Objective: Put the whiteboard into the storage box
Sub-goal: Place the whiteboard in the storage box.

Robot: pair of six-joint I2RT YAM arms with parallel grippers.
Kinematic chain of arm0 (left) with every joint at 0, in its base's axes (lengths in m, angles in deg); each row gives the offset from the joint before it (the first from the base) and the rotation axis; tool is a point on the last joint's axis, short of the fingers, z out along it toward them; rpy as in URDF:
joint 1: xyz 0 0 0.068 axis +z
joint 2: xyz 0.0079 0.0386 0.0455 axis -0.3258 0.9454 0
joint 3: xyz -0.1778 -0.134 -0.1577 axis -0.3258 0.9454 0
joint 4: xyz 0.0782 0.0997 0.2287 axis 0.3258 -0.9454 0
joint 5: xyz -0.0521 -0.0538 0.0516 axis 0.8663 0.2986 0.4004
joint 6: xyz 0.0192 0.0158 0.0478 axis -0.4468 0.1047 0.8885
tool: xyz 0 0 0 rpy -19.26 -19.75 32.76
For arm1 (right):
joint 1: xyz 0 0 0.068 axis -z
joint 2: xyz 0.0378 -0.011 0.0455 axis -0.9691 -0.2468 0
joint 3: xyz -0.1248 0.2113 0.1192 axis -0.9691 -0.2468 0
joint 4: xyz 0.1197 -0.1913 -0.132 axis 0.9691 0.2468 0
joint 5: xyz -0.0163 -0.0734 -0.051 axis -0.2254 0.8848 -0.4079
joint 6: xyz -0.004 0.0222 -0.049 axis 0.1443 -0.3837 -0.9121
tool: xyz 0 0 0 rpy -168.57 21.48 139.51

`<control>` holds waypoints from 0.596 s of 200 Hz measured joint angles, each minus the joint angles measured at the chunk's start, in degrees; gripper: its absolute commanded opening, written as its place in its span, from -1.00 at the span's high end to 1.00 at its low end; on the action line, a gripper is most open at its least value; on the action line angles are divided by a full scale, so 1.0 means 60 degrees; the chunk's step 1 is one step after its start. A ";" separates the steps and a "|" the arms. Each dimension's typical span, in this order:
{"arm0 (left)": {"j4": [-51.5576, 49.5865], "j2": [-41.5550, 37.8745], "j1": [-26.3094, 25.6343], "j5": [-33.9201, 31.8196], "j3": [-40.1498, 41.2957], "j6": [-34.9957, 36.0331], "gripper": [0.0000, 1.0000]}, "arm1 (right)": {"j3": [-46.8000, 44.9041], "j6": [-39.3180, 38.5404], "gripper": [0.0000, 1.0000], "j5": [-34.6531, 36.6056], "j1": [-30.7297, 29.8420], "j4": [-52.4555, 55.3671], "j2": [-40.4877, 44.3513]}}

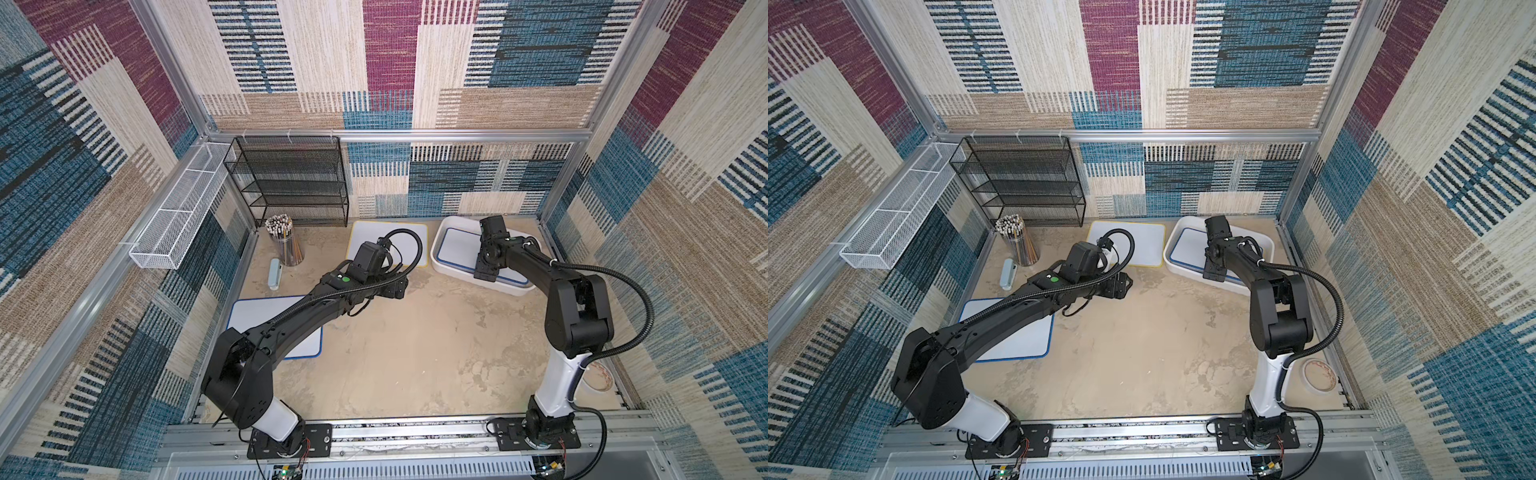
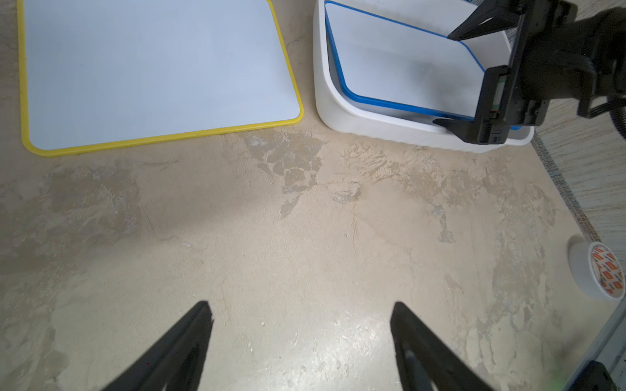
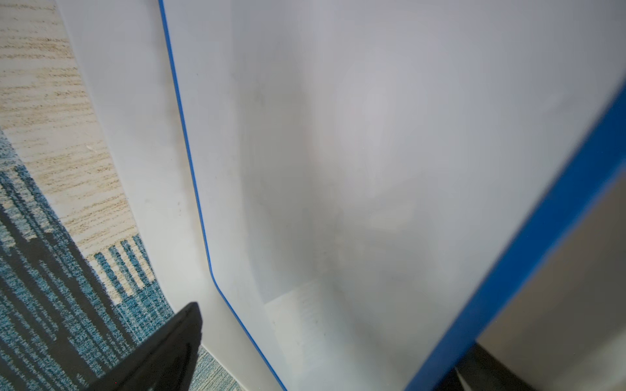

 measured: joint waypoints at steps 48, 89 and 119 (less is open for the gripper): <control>-0.0481 0.0386 0.0102 -0.0262 -0.0317 -0.0007 -0.69 | -0.0011 -0.0291 -1.00 -0.0193 0.0011 0.0215 0.0124; -0.0998 0.0732 0.0226 -0.0474 -0.0678 -0.0073 -0.69 | -0.0379 -0.0433 -1.00 -0.0328 0.0015 0.0175 0.0459; -0.1344 0.0998 0.0302 -0.0597 -0.0871 -0.0153 -0.68 | -0.0678 -0.0510 -1.00 -0.0430 0.0007 0.0193 0.0710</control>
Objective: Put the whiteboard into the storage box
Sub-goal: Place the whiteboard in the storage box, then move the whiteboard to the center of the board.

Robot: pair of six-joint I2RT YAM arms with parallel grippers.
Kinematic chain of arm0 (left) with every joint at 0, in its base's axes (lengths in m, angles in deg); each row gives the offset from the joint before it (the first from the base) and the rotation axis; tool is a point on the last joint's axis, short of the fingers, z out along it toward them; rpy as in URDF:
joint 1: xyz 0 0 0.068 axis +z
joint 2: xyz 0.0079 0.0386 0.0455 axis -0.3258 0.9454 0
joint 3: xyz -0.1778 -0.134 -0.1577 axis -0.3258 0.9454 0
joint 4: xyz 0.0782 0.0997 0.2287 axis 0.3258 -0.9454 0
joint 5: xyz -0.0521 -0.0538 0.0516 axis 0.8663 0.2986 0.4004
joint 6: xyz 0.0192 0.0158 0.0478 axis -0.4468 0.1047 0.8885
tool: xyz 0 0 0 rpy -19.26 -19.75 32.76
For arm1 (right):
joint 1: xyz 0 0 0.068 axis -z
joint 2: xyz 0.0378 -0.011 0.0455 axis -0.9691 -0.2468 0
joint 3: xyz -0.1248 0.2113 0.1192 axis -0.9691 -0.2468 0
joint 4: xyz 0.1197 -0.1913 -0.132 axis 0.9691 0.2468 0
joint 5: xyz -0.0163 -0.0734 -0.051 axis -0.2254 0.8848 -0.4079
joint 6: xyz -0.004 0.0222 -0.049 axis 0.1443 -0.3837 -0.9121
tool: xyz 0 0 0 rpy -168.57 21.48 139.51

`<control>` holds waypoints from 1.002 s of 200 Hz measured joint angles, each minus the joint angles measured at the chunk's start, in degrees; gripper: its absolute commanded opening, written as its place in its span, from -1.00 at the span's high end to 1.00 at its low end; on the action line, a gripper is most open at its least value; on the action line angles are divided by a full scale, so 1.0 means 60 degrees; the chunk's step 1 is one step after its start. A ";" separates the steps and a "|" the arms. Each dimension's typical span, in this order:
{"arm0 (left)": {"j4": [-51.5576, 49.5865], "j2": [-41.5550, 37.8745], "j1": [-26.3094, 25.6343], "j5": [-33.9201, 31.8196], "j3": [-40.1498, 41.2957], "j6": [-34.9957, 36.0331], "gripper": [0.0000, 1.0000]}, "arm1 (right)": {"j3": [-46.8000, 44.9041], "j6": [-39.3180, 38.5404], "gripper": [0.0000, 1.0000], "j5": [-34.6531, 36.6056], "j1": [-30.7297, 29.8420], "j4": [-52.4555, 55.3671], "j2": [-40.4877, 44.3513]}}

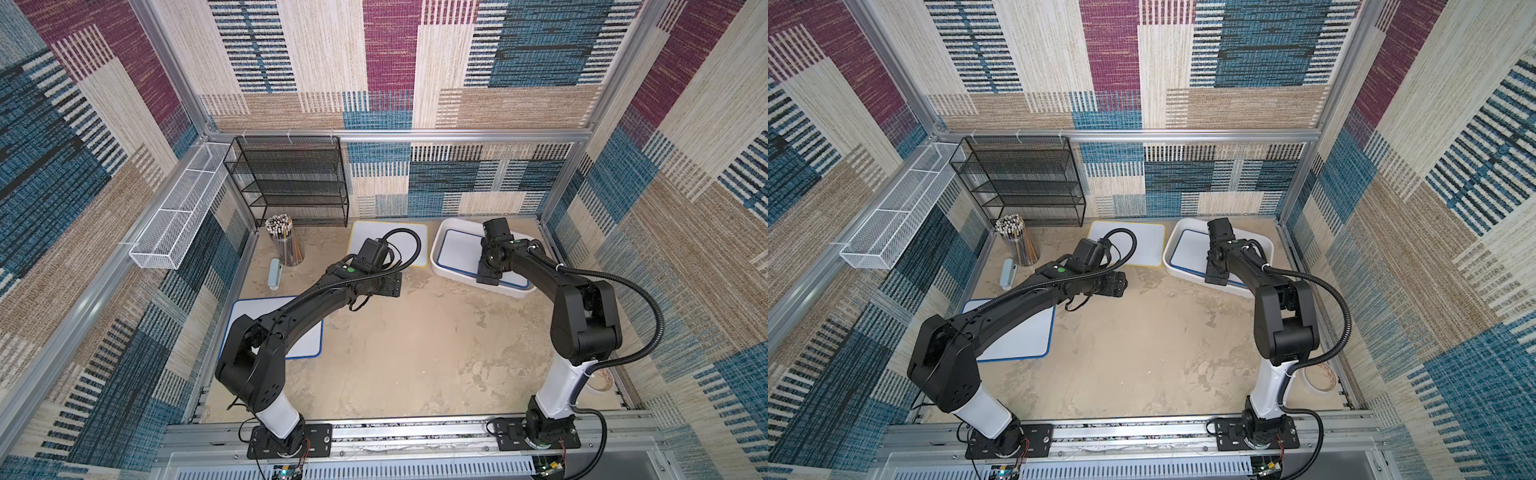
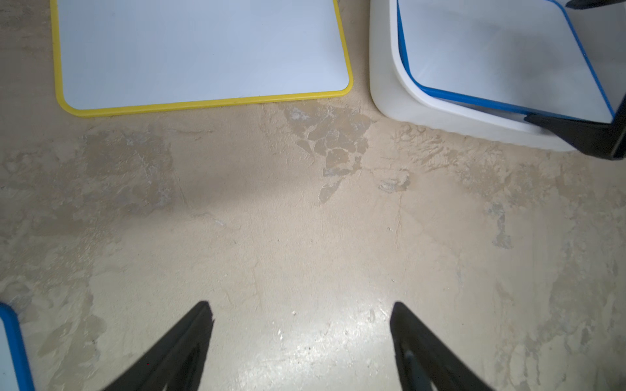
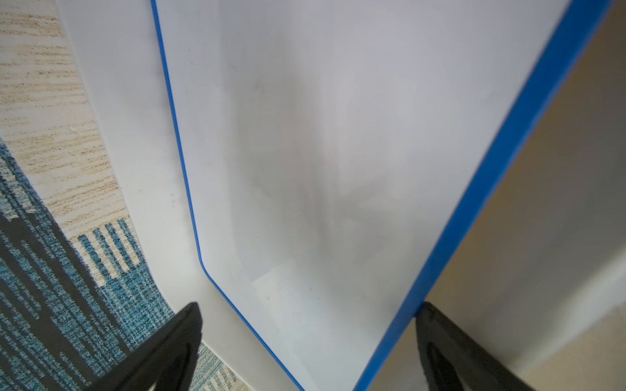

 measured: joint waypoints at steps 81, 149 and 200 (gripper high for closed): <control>-0.0222 0.0062 0.0266 0.0000 -0.0051 -0.0175 -0.69 | -0.0131 -0.0703 -1.00 0.0911 -0.0903 0.0463 0.0841; -0.0219 -0.0470 0.0550 0.0208 0.0066 -0.0244 -0.69 | -0.0095 -0.5249 -1.00 0.2674 -0.3155 -0.2463 0.0612; -0.0084 -0.1497 0.1115 0.0448 0.0543 -0.0353 -0.69 | 0.1861 -0.9347 -1.00 0.1705 -0.3679 -0.4419 -0.1158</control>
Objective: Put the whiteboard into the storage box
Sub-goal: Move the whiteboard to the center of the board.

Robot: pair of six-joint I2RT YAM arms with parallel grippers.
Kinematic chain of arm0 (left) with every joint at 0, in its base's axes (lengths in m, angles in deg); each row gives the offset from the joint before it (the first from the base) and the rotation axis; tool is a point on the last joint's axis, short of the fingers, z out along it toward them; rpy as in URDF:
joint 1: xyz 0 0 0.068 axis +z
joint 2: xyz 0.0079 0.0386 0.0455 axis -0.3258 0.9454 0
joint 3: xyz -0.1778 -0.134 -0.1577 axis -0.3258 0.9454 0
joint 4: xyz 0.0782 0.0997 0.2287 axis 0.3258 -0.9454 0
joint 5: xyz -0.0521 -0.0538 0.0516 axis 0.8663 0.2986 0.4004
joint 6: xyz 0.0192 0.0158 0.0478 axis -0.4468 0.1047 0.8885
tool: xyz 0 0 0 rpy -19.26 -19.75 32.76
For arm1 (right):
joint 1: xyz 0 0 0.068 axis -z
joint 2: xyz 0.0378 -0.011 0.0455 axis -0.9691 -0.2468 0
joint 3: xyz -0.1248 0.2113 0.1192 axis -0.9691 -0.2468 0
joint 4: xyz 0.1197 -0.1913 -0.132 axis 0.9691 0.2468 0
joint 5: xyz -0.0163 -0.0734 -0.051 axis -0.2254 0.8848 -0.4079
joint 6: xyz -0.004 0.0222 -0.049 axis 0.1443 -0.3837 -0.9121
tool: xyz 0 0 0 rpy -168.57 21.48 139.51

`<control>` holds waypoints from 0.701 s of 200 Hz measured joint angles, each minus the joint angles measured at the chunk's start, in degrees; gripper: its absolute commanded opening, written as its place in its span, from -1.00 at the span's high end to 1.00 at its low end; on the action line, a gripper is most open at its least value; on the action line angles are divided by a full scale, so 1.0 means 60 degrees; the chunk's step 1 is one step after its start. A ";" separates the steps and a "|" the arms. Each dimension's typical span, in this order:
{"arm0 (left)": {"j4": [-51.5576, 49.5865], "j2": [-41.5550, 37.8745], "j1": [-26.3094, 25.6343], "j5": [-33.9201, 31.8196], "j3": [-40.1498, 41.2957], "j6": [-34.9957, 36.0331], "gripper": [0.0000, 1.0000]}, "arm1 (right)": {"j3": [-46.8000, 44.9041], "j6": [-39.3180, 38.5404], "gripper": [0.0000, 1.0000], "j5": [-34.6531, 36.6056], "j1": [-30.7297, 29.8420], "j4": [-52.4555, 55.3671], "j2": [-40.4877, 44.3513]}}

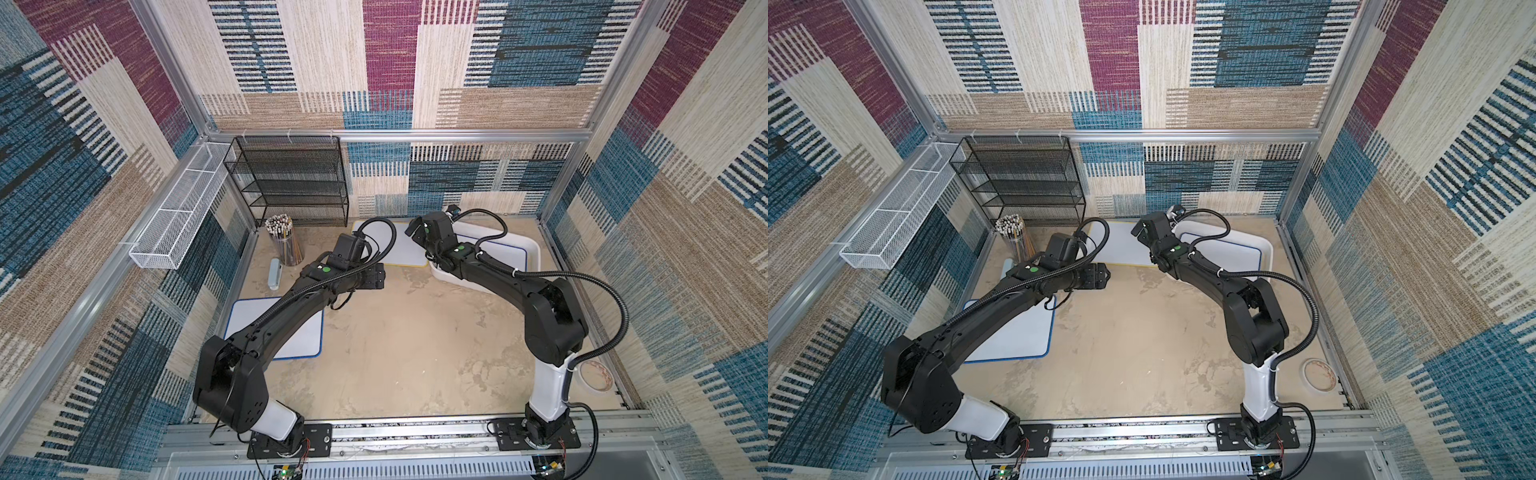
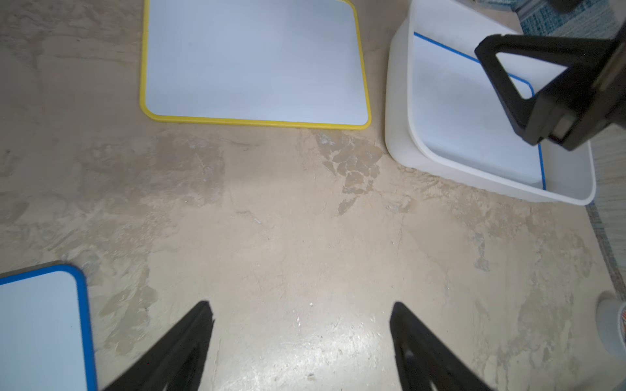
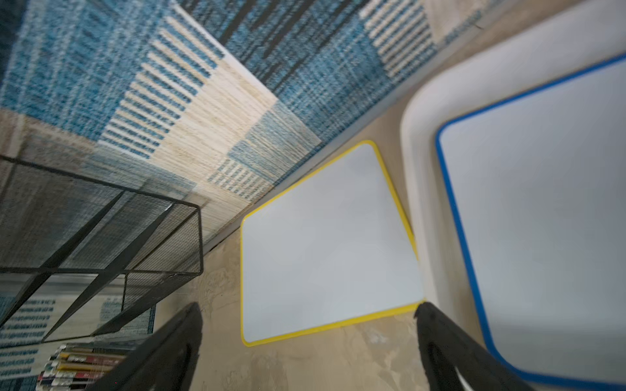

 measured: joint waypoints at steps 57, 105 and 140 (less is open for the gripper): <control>0.0368 -0.0612 0.1089 0.0525 0.0295 -0.0423 -0.70 | 0.4022 -0.2980 -1.00 -0.1657 -0.0102 0.0721 -0.3027; 0.0368 -0.0667 0.1741 0.0678 0.0295 -0.0539 -0.78 | 0.5894 -0.4470 -1.00 -0.2073 -0.0240 0.1891 -0.4568; 0.0375 -0.0630 0.2040 0.0809 0.0299 -0.0707 -0.98 | 0.6349 -0.5180 -1.00 -0.2302 -0.0280 0.2331 -0.5191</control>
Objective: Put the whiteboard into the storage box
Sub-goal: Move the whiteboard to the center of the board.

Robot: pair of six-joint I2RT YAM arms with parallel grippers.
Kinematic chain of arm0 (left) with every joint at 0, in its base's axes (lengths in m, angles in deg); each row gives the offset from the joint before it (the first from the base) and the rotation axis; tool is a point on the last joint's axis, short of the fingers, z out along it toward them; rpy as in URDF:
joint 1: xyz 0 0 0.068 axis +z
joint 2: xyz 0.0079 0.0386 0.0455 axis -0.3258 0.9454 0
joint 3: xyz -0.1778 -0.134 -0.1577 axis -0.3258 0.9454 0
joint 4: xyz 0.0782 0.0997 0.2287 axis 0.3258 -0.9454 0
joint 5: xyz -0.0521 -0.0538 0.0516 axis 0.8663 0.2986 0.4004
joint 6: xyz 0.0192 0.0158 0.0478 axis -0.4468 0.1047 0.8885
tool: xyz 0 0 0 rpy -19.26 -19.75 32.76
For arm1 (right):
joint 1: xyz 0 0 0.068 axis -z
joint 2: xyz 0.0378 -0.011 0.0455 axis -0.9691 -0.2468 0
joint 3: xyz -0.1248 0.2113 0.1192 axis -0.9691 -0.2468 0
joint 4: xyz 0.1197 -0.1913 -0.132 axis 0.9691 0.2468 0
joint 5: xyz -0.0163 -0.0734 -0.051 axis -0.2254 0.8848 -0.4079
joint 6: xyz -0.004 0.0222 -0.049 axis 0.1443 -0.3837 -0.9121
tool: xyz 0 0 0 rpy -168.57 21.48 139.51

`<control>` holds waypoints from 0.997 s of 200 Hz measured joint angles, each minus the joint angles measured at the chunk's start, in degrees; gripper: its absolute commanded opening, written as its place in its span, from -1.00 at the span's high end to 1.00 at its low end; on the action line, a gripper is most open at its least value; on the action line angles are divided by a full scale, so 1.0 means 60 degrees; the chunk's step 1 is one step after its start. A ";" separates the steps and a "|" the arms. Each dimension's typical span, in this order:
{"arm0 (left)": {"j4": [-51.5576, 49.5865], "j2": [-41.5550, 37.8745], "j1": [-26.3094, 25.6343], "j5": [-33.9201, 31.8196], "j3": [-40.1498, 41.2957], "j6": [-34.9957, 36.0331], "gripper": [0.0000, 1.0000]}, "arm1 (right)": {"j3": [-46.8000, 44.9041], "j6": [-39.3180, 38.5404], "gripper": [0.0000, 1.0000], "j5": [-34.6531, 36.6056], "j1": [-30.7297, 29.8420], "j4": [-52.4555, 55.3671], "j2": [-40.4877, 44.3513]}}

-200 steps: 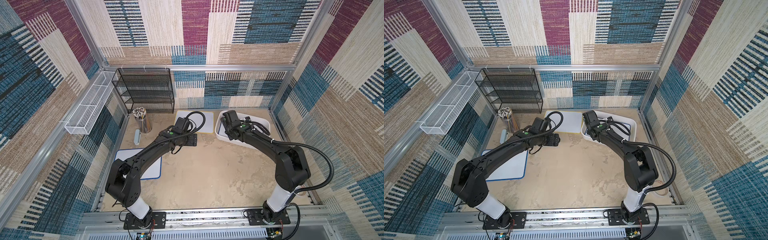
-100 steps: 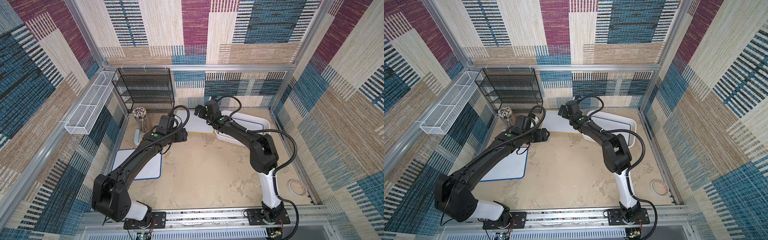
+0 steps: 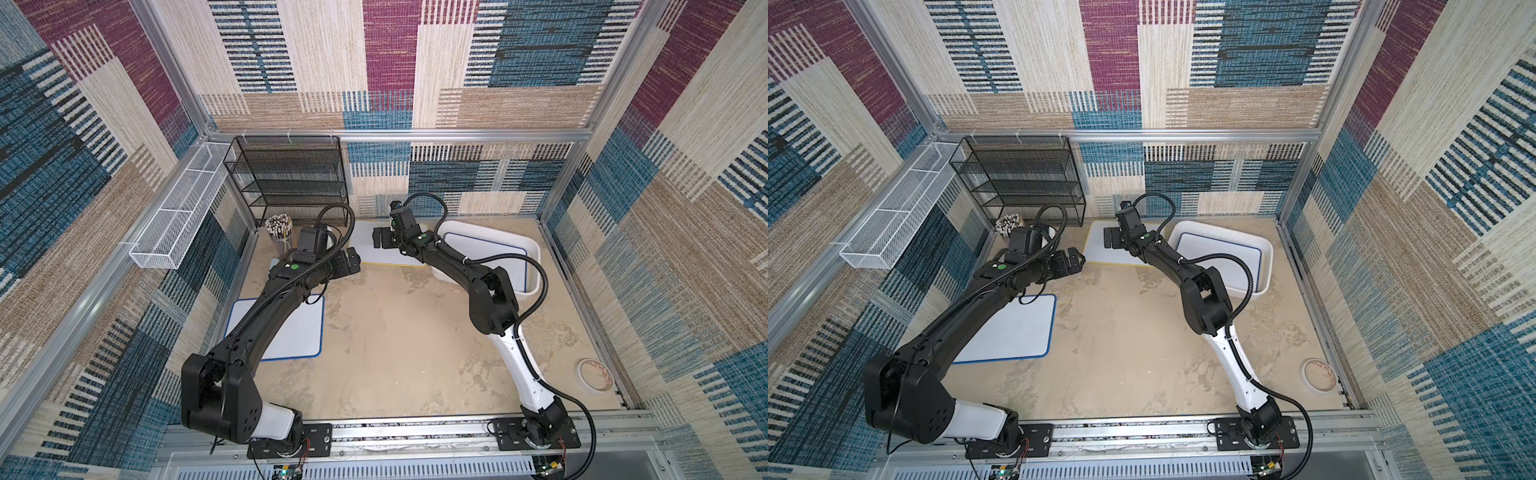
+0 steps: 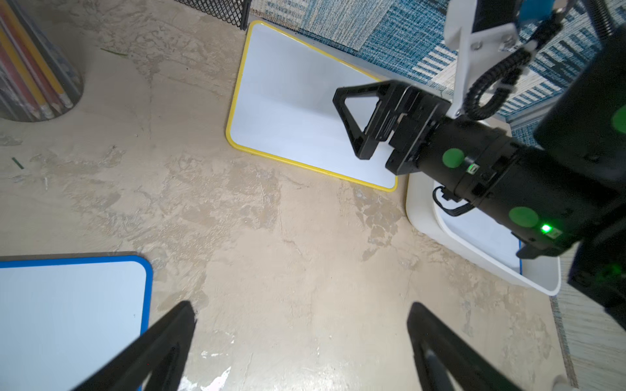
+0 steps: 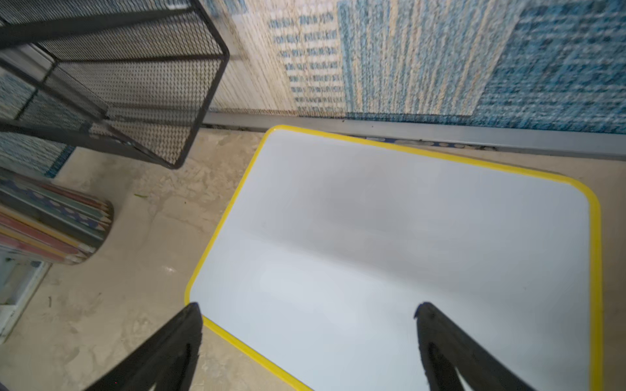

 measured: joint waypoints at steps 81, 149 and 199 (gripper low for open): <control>0.0018 0.0255 0.0335 0.0404 0.0007 -0.0084 -0.98 | 0.0044 -0.0678 -1.00 -0.0459 -0.0109 0.0579 -0.0532; 0.0131 0.0393 0.0565 0.0721 0.0025 -0.0321 -0.98 | -0.0550 -0.0769 -1.00 -0.0656 -0.0299 0.0703 -0.0543; 0.0299 0.0441 0.0765 0.0947 0.0073 -0.0503 -0.98 | -0.1082 -0.0838 -1.00 -0.0769 -0.0339 0.0299 -0.0353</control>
